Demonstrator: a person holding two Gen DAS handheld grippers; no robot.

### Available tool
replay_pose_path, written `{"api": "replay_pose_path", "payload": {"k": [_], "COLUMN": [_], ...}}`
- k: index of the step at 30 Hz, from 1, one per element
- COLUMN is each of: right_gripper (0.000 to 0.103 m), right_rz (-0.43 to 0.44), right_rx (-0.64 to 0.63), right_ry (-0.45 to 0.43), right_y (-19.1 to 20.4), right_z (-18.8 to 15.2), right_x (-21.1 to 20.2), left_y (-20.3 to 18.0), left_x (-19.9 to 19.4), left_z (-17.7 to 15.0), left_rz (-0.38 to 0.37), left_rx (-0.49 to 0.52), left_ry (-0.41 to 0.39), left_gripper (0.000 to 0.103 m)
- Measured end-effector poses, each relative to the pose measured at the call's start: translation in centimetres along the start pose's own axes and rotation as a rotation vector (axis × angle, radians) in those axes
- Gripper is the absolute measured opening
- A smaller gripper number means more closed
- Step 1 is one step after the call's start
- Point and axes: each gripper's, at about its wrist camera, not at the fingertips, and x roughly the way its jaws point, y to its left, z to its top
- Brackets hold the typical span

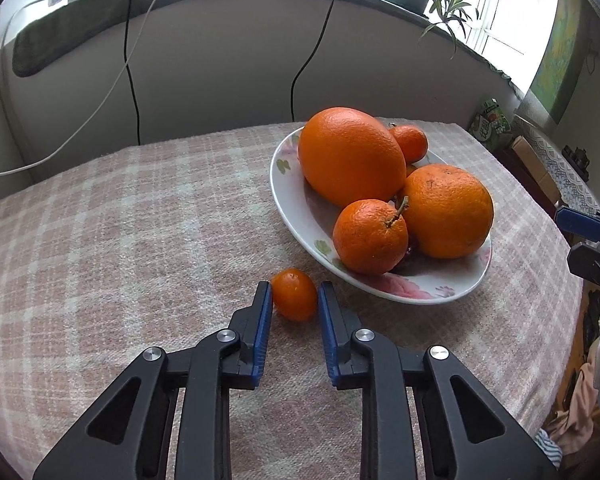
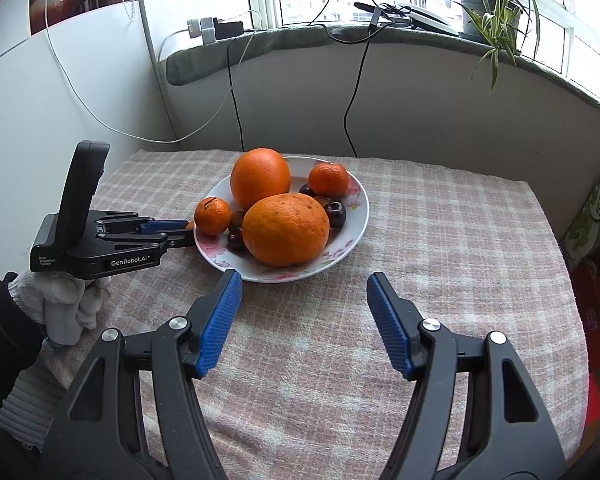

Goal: Organize fruits
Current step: 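Move the left tool to the small tangerine on the cloth and close, then carry the small tangerine with the left tool onto the plate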

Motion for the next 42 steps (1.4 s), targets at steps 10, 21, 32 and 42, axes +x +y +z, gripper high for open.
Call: {"api": "replay_pose_path", "payload": {"k": [10,21,32,42], "right_gripper": [0.068,0.068,0.068,0.068], "right_rz": [-0.01,-0.036,-0.064,-0.069], "right_rx": [0.017,0.025,0.016,0.025], "right_ry": [0.006,0.005,-0.001,0.0], "right_y": [-0.4,-0.6,-0.7,-0.9], "right_z": [-0.2,-0.6,-0.8,-1.0], "right_x": [0.1,0.1,-0.3,-0.3], "left_y": [0.7,0.6,-1.5,-1.8], "left_x": [-1.2,-3.1,-2.2,-1.4], "left_z": [-0.2,2.4,4.2,5.0], "left_rz": [0.013,0.013,0.001,0.002], "left_rx": [-0.029,-0.031,-0.006,-0.006], "left_ry": [-0.026,-0.1,-0.12,-0.114], "left_gripper": [0.021,0.021,0.021,0.021]}}
